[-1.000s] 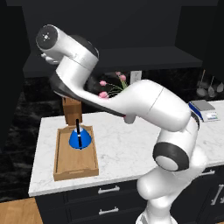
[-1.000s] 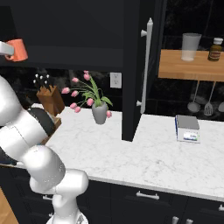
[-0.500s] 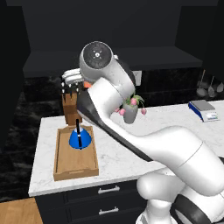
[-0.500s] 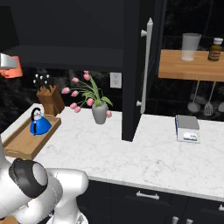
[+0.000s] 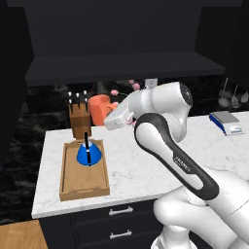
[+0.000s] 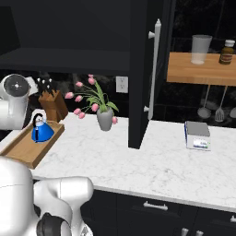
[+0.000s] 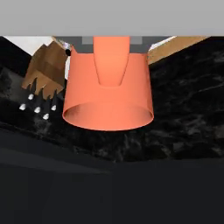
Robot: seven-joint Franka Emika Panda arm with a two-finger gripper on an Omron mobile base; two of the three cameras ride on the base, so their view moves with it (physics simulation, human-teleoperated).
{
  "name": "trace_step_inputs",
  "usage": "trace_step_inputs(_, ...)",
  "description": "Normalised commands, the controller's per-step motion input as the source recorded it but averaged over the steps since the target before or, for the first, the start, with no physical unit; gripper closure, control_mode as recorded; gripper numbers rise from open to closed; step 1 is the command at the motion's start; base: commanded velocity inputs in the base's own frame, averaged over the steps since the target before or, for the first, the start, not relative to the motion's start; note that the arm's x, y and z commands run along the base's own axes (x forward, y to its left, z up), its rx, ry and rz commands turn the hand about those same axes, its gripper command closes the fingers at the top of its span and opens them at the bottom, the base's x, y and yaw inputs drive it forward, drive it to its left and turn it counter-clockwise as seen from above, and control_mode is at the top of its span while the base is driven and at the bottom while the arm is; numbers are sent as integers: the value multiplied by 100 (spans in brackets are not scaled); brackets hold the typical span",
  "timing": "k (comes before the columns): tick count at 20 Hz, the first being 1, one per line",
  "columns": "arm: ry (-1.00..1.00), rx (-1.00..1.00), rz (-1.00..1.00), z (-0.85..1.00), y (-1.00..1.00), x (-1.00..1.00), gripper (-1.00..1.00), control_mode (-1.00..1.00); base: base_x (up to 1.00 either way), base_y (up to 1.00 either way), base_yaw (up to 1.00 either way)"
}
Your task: Pick the kettle from the counter and place it on the tray. Then pick the mug from the cabinet and place it on the tray. Then close the cabinet doors.
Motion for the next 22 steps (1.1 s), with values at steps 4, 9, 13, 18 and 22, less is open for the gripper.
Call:
trace_step_inputs(4, 3, 2, 46, -24, -10, 0, 100, -100, 0, 0, 0)
trace_step_inputs(9, 0, 0, 0, 0, 0, 0, 100, -100, 0, 0, 0)
trace_step_inputs(13, 0, 0, 0, 0, 0, 0, 100, -100, 0, 0, 0)
trace_step_inputs(18, 8, 0, 6, -27, -1, 9, 100, -100, 0, 0, 0)
trace_step_inputs(22, 22, 2, 19, -48, 0, 35, 100, -100, 0, 0, 0)
